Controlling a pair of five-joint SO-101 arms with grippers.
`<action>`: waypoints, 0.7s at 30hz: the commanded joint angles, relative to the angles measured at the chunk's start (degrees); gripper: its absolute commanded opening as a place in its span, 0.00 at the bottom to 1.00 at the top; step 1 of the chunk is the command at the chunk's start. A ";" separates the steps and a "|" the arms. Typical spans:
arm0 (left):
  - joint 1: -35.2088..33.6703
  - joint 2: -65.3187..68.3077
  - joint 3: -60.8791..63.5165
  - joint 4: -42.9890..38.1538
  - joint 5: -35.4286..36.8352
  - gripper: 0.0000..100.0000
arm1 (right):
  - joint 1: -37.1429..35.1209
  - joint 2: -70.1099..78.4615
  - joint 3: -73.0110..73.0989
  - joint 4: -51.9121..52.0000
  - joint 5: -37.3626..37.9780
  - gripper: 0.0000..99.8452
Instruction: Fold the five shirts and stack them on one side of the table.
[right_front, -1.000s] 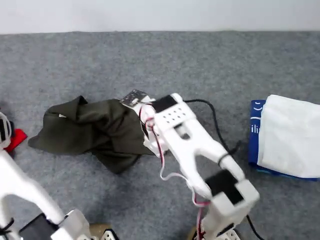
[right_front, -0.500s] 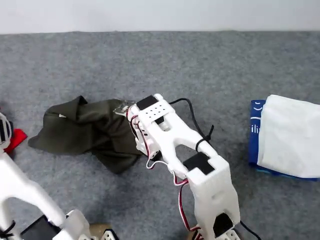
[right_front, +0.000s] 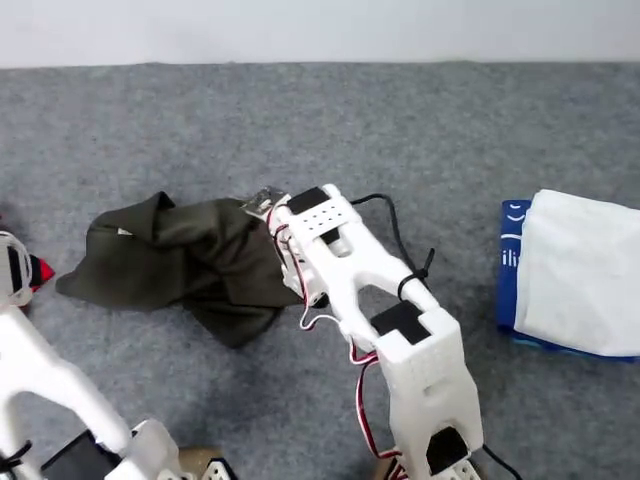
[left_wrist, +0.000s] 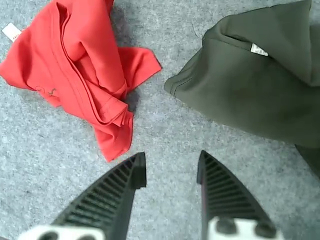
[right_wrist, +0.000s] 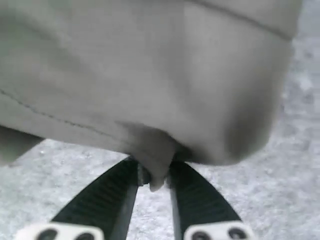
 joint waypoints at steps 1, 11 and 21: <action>-0.09 -2.20 -0.22 0.97 -0.35 0.18 | -0.84 -0.92 -2.37 0.75 2.29 0.01; 0.00 -3.87 -0.57 1.05 -0.35 0.18 | 6.81 -16.22 -18.99 15.34 7.47 0.01; 8.79 -14.42 2.95 1.05 -0.44 0.18 | 15.52 -34.33 -39.38 21.85 17.58 0.01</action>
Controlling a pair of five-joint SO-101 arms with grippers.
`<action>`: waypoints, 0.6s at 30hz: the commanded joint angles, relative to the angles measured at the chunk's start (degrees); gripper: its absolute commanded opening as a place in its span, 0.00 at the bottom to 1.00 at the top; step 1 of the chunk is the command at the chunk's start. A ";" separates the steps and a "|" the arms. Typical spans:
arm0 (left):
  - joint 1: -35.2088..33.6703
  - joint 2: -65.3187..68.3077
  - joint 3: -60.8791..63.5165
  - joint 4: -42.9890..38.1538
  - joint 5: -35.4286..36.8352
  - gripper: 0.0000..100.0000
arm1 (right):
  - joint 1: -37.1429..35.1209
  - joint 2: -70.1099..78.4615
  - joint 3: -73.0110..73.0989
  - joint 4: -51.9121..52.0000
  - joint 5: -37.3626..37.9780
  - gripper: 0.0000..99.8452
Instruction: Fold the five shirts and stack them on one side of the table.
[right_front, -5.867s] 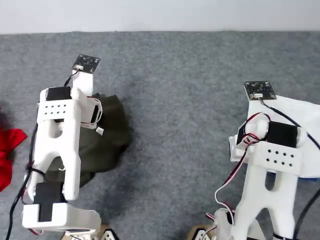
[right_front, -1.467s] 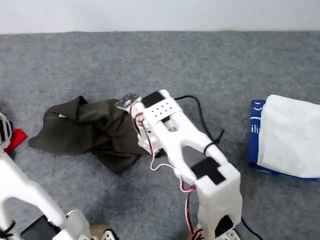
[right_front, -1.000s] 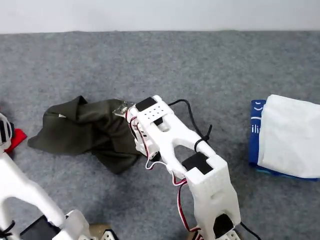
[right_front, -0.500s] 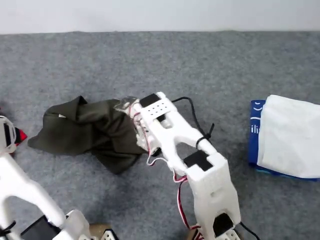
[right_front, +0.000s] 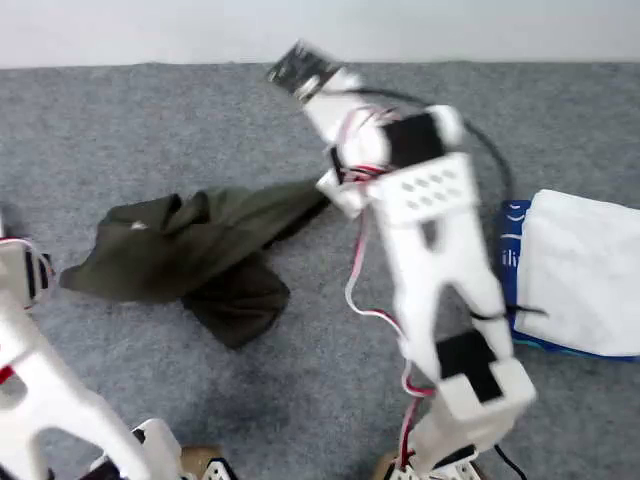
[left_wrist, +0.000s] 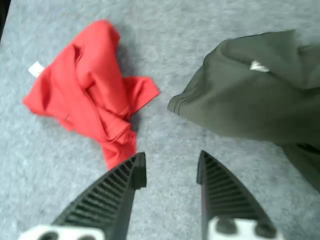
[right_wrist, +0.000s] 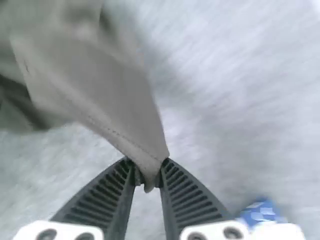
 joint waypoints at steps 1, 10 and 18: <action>4.40 -3.87 1.36 1.05 -0.44 0.18 | 2.51 -9.71 -7.21 2.15 5.36 0.01; 12.22 -9.93 7.87 0.97 -0.35 0.18 | 3.47 -21.41 -11.87 -1.89 12.48 0.01; 15.03 -11.78 12.79 0.97 3.25 0.18 | 6.37 -22.11 -11.69 -14.37 14.86 0.01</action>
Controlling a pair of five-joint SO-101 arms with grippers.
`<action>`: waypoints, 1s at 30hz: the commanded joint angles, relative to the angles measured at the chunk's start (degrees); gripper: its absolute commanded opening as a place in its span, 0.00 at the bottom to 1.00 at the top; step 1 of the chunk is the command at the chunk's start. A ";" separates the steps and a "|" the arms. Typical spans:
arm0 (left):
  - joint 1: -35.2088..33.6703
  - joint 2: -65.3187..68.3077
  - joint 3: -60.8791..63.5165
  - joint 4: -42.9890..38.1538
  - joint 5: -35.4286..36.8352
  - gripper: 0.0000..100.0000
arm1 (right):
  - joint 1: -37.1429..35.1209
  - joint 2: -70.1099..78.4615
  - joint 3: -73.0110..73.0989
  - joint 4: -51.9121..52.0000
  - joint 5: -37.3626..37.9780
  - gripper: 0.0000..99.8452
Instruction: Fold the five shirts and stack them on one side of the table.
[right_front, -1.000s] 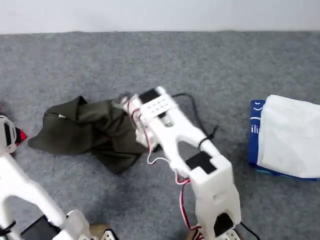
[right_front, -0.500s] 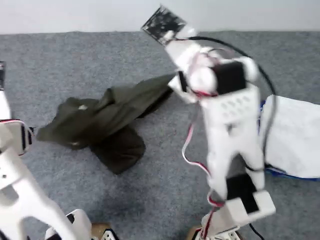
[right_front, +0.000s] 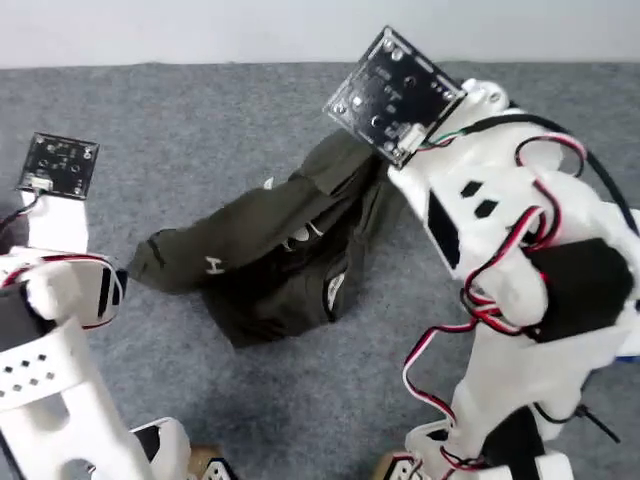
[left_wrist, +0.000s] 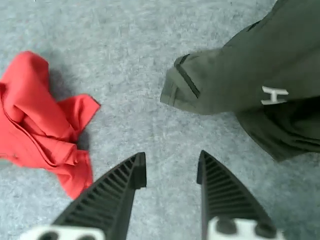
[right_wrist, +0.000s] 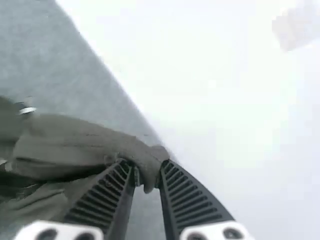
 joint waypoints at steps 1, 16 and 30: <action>0.26 -1.76 -0.13 1.05 1.85 0.18 | 1.36 -0.92 -2.11 -9.45 0.62 0.01; 0.79 -9.58 -0.13 0.97 7.65 0.18 | -3.56 2.68 -2.29 -42.24 12.57 0.01; 15.74 -0.79 4.18 -3.34 5.80 0.18 | -0.75 3.65 4.57 -18.24 13.27 0.01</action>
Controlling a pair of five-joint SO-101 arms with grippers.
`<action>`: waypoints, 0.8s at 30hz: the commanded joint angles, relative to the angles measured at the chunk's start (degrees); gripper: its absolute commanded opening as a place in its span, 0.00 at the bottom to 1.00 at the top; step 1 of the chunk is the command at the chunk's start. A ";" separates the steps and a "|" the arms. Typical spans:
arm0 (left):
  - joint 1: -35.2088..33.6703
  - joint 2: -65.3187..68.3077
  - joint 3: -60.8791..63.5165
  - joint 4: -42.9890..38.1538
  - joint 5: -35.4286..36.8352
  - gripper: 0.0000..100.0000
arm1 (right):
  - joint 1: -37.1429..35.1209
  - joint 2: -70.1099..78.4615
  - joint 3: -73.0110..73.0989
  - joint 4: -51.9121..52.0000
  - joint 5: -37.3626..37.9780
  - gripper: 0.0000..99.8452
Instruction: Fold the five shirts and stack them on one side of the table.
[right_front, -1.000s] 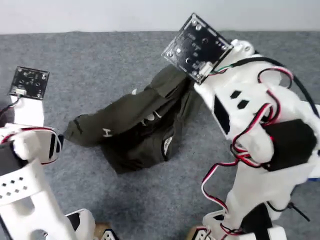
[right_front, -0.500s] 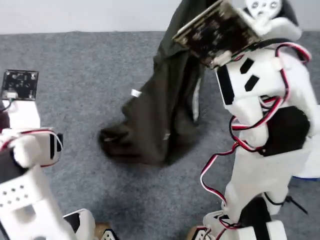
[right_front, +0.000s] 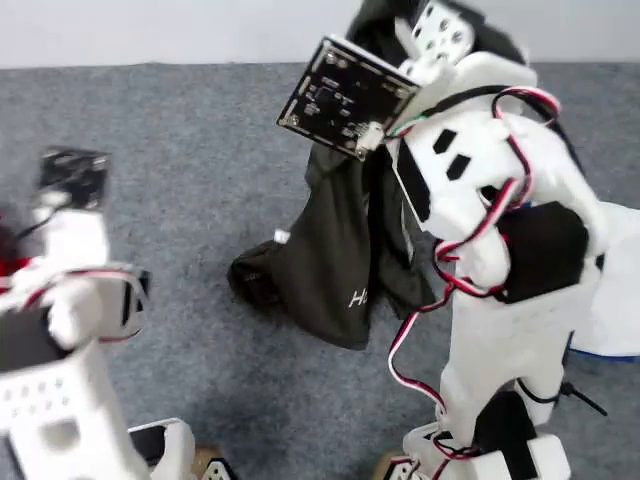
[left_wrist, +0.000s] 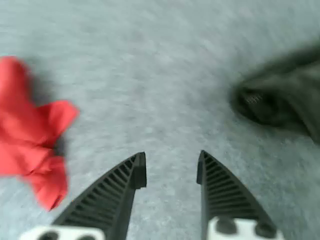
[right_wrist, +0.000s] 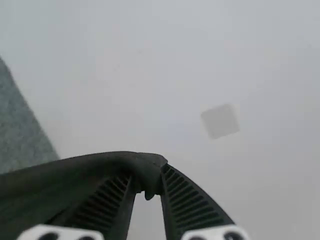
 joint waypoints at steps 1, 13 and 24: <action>8.44 4.84 -0.13 -3.25 -0.70 0.18 | 2.68 -0.31 2.11 1.36 0.26 0.01; 25.49 29.01 -6.11 -7.12 -10.20 0.23 | 4.18 -0.22 2.73 1.54 0.26 0.01; 29.54 43.78 -15.16 -10.55 -12.22 0.23 | 4.18 -0.13 2.73 1.27 0.26 0.01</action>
